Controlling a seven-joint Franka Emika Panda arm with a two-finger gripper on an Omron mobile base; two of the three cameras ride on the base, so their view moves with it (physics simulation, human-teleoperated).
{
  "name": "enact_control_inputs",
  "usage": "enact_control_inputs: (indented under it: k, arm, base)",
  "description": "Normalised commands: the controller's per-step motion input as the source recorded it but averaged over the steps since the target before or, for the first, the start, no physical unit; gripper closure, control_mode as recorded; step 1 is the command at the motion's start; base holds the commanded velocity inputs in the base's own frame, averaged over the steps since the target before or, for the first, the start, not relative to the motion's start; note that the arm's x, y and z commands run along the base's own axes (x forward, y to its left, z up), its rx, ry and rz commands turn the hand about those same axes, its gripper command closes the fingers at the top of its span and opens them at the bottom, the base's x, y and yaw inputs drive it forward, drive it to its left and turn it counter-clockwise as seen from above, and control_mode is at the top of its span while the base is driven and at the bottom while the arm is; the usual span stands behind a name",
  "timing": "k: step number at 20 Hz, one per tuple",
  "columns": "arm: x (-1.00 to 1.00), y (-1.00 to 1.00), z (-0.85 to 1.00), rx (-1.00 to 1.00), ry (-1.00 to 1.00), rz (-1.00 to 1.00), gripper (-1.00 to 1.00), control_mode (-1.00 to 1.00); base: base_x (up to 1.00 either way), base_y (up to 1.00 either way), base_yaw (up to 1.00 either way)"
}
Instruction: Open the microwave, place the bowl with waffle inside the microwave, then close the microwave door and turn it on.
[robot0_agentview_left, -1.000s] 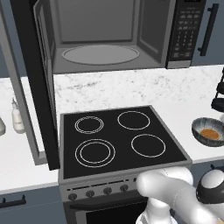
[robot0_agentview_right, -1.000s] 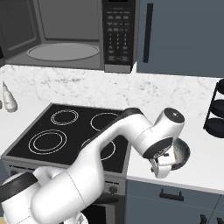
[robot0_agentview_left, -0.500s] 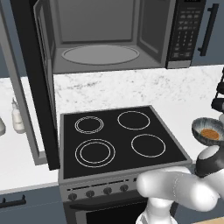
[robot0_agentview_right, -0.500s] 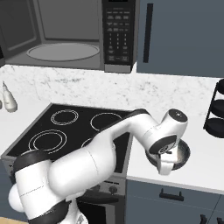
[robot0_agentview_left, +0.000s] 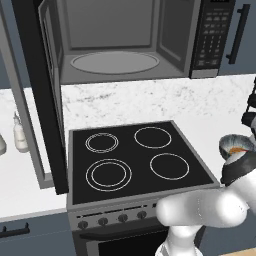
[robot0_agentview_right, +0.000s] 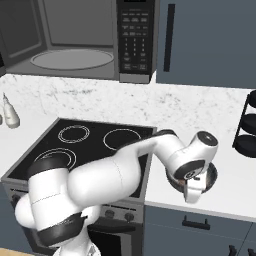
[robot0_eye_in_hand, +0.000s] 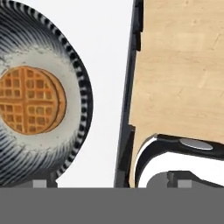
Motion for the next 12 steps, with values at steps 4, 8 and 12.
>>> enact_control_inputs:
  k: [4,8,12]
  arm:
    - [0.09,-0.09,-0.13,0.00,0.00,-0.04,-1.00,-1.00]
    - [0.34,-0.06,-0.18,0.00,0.00,-0.04,-1.00,-1.00]
    - [0.58,-0.05,-0.26,0.00,0.00,-0.04,-1.00,-1.00]
  base:
    - [0.00,0.00,0.00]
    - [0.00,0.00,0.00]
    - [0.00,0.00,0.00]
